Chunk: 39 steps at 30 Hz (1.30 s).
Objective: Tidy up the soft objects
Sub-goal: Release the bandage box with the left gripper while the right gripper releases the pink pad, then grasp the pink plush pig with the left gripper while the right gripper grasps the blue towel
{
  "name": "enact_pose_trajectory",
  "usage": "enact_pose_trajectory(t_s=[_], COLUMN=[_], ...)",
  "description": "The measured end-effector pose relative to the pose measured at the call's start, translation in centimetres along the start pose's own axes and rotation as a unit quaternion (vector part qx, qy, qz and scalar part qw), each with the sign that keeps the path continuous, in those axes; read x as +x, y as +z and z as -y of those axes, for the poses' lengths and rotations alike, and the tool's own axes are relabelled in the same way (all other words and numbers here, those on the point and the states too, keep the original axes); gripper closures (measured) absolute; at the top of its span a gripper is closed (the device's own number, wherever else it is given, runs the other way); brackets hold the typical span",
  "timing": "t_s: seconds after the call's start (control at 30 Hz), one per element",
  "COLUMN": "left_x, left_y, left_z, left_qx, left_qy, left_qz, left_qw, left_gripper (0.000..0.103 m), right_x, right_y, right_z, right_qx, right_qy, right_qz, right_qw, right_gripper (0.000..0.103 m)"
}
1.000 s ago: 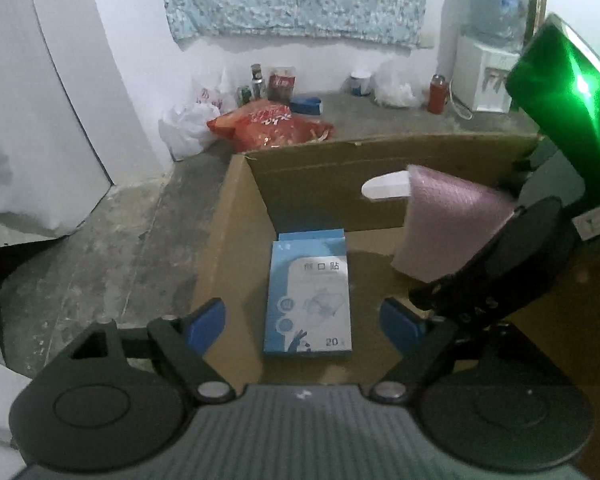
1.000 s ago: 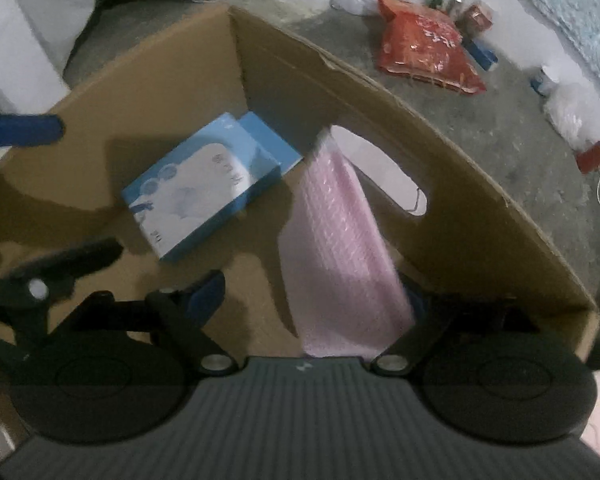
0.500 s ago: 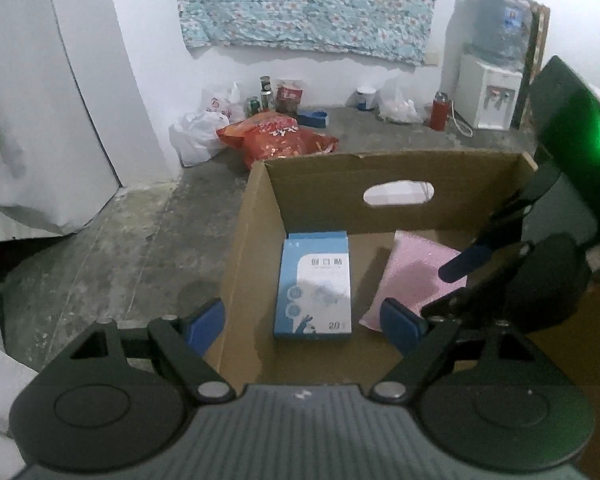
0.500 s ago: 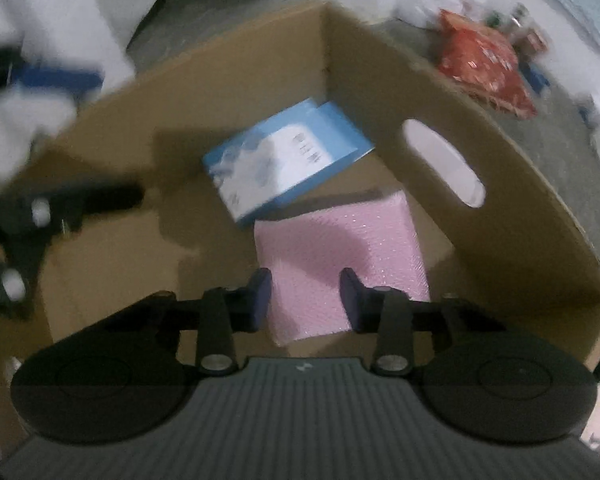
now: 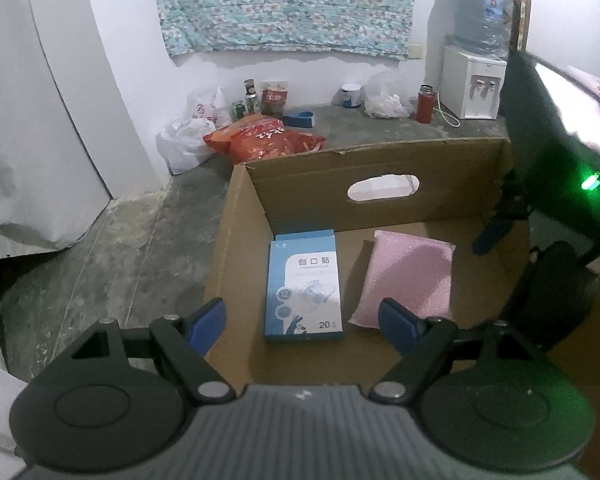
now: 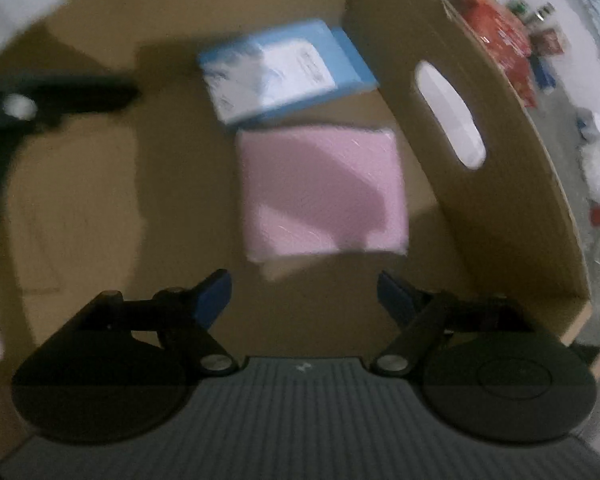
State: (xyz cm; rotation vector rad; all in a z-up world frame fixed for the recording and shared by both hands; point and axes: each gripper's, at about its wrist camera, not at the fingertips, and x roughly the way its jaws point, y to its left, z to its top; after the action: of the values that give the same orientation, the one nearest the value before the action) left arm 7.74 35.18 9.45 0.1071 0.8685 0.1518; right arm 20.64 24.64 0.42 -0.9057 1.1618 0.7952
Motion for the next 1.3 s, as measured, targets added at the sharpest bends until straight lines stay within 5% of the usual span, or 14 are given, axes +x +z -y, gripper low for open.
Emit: enact_pose_trajectory(t_s=[0.07, 0.13, 0.23, 0.73, 0.97, 1.1, 1.2, 1.3], left_x=[0.1, 0.1, 0.5, 0.9, 0.9, -0.4, -2.5, -6.1], left_y=[-0.1, -0.2, -0.6, -0.9, -0.9, -0.5, -0.1, -0.3], left_z=[0.0, -0.1, -0.4, 0.5, 1.1, 1.5, 2.0, 2.7], left_qx=[-0.003, -0.003, -0.008, 0.017, 0.028, 0.028, 0.020, 0.013], left_qy=[0.009, 0.002, 0.002, 0.004, 0.006, 0.014, 0.023, 0.043], left_qz=[0.004, 0.008, 0.007, 0.013, 0.017, 0.042, 0.068, 0.103], left_qw=[0.9999, 1.0000, 0.9999, 0.9998, 0.9994, 0.9986, 0.9972, 0.9936], left_gripper=[0.019, 0.019, 0.019, 0.019, 0.019, 0.019, 0.019, 0.017], right_x=[1.3, 2.2, 2.3, 4.1, 4.3, 3.9, 1.6, -3.6], right_y=[0.3, 0.5, 0.9, 2.5, 1.9, 2.1, 1.3, -0.9], right_z=[0.5, 1.0, 1.6, -0.4, -0.1, -0.7, -0.3, -0.2], right_qx=[0.020, 0.038, 0.048, -0.085, -0.117, -0.123, -0.116, -0.104], right_qy=[-0.013, 0.000, 0.009, -0.111, -0.119, -0.175, -0.133, -0.178], right_qz=[-0.013, -0.005, 0.013, 0.026, 0.034, 0.038, 0.055, 0.132], right_qw=[1.000, 0.999, 0.999, 0.990, 0.985, 0.976, 0.983, 0.970], right_gripper=[0.026, 0.045, 0.057, 0.056, 0.054, 0.025, 0.025, 0.025])
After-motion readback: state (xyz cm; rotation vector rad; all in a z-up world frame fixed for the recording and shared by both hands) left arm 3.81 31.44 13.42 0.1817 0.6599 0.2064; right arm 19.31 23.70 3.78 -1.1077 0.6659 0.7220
